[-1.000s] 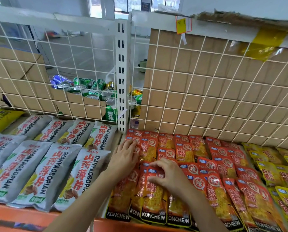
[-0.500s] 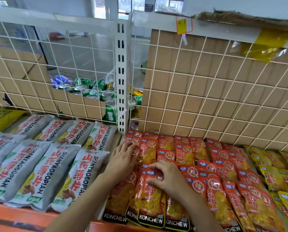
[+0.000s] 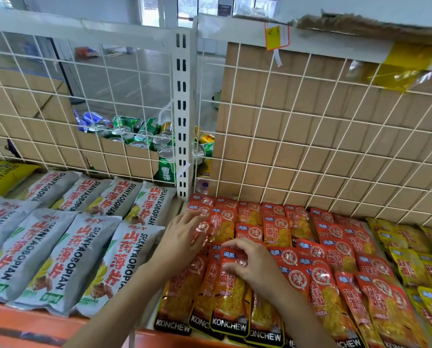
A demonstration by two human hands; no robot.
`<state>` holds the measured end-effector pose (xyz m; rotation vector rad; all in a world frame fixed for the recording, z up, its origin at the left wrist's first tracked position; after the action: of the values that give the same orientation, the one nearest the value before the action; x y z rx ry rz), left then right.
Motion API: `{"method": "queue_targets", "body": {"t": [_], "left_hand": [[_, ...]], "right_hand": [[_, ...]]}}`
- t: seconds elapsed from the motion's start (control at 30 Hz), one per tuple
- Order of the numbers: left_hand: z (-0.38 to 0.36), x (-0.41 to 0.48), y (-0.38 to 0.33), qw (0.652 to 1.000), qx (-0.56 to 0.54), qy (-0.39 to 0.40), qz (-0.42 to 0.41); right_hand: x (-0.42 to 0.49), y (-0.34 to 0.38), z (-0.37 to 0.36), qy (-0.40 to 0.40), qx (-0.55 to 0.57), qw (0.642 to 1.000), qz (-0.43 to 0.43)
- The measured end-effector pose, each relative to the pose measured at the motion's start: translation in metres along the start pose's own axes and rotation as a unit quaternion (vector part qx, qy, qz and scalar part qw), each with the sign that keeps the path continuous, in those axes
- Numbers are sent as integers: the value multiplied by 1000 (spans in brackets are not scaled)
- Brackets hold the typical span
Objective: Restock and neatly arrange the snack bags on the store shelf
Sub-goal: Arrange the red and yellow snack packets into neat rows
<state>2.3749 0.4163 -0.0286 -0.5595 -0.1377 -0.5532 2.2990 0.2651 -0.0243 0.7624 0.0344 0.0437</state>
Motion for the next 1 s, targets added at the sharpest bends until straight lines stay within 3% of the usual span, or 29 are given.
{"method": "queue_targets", "body": {"t": [0.23,0.47,0.57,0.67,0.8,0.93,1.0], "left_hand": [[13,-14,-19,996,-73,-22,-53],[-1,-21,-35,978,-191,86,9],[-4,-22,-38,966,-241,86,37],[-6,-21,-43,947,-304,83,61],[-4,-19,-48,958,-271,83,45],[7,-5,-31,991,-135,9,8],[7,7,-21,998,-61,18,7]], "right_hand": [[0,6,14,-44,64,997,26],[-2,7,29,-94,165,982,6],[-3,-6,28,-105,196,974,-39],[-5,-14,23,-61,219,970,-80],[-7,-20,32,-53,197,975,-91],[-7,-40,54,-97,106,983,-112],[-8,-48,59,-92,29,989,-116]]}}
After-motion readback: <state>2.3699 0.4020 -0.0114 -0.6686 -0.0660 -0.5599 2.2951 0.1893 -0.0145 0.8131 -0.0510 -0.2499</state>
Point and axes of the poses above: each hand's wrist, its own x-axis towards the middle knuckle, its own z-axis out of the back of the hand, y = z × x, the point moved 5 cm from there along x, towards the middle knuckle, and after that the axes turned 1 degree about x, right-handed, at the moved point
